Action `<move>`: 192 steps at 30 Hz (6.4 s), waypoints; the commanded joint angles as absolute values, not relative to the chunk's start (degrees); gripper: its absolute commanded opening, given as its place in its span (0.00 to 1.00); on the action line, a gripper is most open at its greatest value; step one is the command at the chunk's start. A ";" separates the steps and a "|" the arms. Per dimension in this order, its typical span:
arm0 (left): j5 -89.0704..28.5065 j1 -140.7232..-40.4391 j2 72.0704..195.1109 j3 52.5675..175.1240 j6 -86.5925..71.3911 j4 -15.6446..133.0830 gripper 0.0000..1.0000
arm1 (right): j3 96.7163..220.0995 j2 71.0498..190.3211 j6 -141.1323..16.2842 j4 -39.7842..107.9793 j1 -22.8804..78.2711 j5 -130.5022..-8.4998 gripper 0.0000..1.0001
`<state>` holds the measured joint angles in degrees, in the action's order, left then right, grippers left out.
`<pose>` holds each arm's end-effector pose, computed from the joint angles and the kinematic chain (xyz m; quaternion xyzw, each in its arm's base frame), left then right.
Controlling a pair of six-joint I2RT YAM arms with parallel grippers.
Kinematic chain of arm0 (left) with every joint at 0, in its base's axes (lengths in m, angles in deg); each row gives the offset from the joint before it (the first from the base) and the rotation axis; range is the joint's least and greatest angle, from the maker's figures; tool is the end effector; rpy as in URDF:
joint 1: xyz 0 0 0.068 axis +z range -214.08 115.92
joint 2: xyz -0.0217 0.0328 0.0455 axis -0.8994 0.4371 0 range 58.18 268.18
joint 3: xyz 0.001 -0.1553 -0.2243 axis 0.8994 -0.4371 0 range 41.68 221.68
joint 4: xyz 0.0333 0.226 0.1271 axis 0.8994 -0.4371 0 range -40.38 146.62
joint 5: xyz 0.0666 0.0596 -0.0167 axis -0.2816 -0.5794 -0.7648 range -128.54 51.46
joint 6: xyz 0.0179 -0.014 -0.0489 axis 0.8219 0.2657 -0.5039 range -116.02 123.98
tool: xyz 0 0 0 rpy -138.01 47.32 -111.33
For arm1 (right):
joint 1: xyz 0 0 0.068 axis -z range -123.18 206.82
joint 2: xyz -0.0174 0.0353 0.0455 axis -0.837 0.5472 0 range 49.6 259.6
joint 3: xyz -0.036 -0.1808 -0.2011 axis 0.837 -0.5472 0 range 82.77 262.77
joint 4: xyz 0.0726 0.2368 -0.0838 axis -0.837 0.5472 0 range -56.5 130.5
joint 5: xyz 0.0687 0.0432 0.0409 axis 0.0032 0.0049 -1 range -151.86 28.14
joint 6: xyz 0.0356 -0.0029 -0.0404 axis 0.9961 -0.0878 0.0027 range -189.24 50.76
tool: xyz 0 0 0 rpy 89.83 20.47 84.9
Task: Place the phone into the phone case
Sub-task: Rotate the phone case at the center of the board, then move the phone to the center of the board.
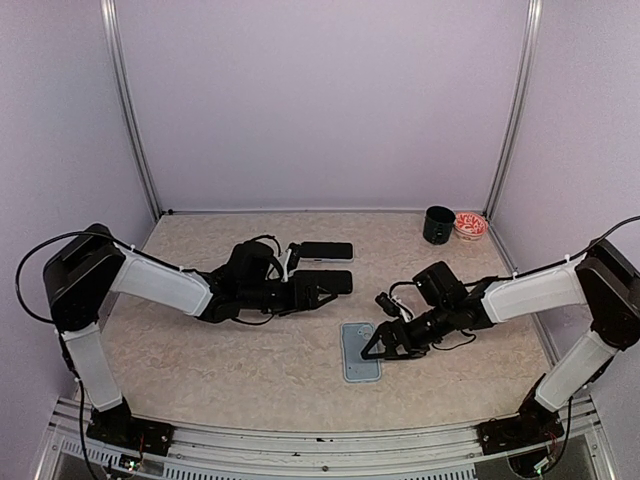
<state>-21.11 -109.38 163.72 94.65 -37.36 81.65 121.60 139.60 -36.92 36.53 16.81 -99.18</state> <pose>0.2619 -0.2798 0.1599 0.1078 0.8419 -0.4459 0.2840 0.2006 0.1967 0.1413 -0.1587 0.8929 0.4177 0.0555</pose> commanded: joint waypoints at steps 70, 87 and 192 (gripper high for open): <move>-39.18 -70.41 158.36 95.24 -34.31 63.38 0.99 | 178.00 169.34 -37.61 46.12 6.08 -92.67 0.99; -35.17 -70.37 165.13 96.90 -33.96 64.50 0.99 | 181.22 174.30 -36.16 44.85 9.52 -92.50 0.99; -16.49 -83.38 174.88 102.42 -20.36 70.66 0.95 | 168.91 169.57 -26.68 36.36 11.43 -92.71 0.99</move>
